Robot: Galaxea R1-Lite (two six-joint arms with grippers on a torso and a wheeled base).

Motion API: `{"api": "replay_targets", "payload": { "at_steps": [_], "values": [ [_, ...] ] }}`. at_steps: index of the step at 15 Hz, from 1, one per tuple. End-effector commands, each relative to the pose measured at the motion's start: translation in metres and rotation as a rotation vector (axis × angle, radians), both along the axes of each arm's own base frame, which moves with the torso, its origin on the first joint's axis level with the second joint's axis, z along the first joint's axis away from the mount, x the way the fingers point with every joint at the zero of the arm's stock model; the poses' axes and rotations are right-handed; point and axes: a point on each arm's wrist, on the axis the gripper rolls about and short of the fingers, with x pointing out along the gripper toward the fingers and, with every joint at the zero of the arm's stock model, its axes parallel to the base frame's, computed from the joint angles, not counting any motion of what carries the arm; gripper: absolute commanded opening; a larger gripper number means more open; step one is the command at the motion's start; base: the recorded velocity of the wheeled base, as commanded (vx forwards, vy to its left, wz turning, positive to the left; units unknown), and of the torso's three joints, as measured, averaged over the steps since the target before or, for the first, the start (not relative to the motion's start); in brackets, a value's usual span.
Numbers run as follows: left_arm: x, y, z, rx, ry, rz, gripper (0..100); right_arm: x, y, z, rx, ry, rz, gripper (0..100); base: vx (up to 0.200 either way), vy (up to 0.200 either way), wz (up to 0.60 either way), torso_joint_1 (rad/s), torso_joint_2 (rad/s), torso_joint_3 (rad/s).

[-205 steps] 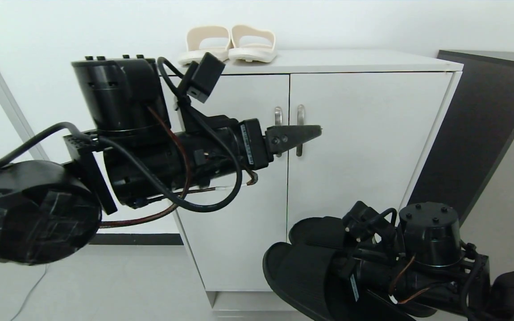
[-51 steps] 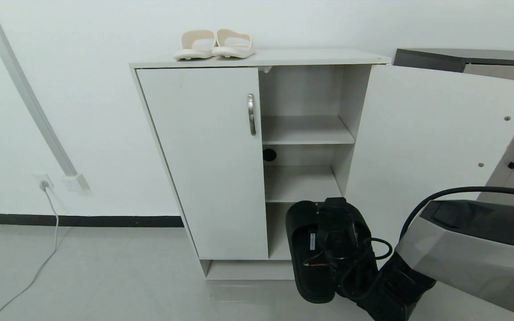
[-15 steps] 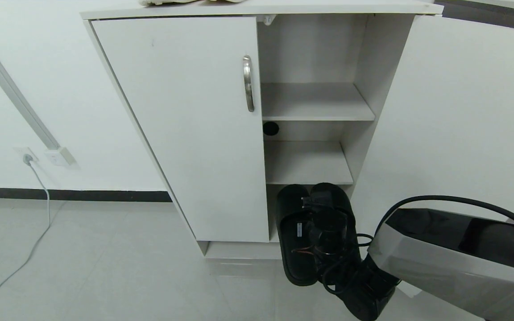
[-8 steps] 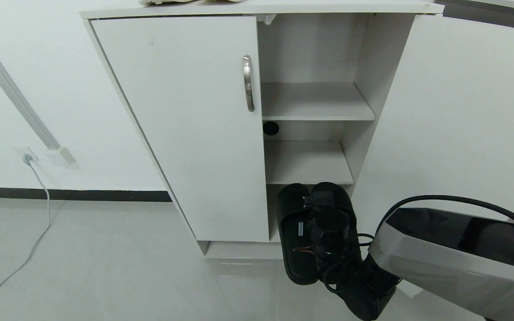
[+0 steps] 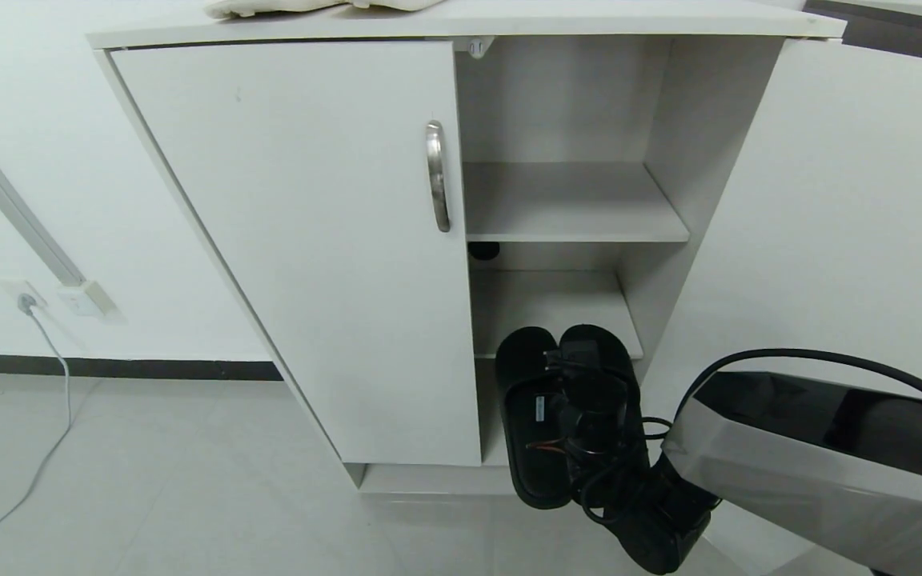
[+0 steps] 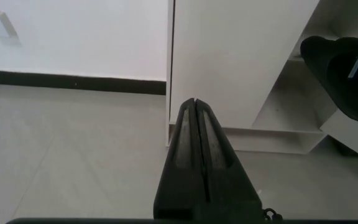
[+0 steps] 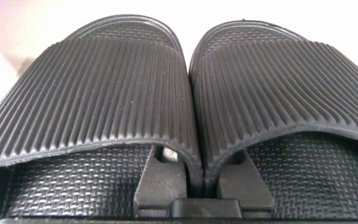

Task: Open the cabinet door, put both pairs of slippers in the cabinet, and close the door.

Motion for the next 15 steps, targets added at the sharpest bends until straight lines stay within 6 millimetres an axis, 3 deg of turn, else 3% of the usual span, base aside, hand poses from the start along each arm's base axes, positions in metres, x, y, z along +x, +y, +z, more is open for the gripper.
{"api": "replay_targets", "payload": {
  "at_steps": [1,6,11,15],
  "values": [
    [0.000,0.000,0.000,-0.001,-0.001,0.000,0,0.001,-0.001,0.002,0.003,-0.004,-0.003,0,0.200,0.000,0.00,0.002,0.01,0.002],
    [0.000,0.000,0.001,-0.008,-0.003,0.001,0,0.006,0.001,-0.015,-0.039,0.017,0.004,0,0.040,0.000,0.00,0.001,0.00,0.000],
    [0.000,0.000,0.001,-0.016,-0.003,0.006,0,0.049,-0.003,-0.014,-0.016,-0.010,-0.040,0,0.000,0.000,0.00,0.000,0.00,0.000],
    [0.000,0.000,0.001,-0.018,-0.003,0.007,0,0.074,0.005,-0.011,-0.013,-0.012,-0.038,0,0.000,0.000,0.00,0.000,0.00,0.000]
  ]
}}
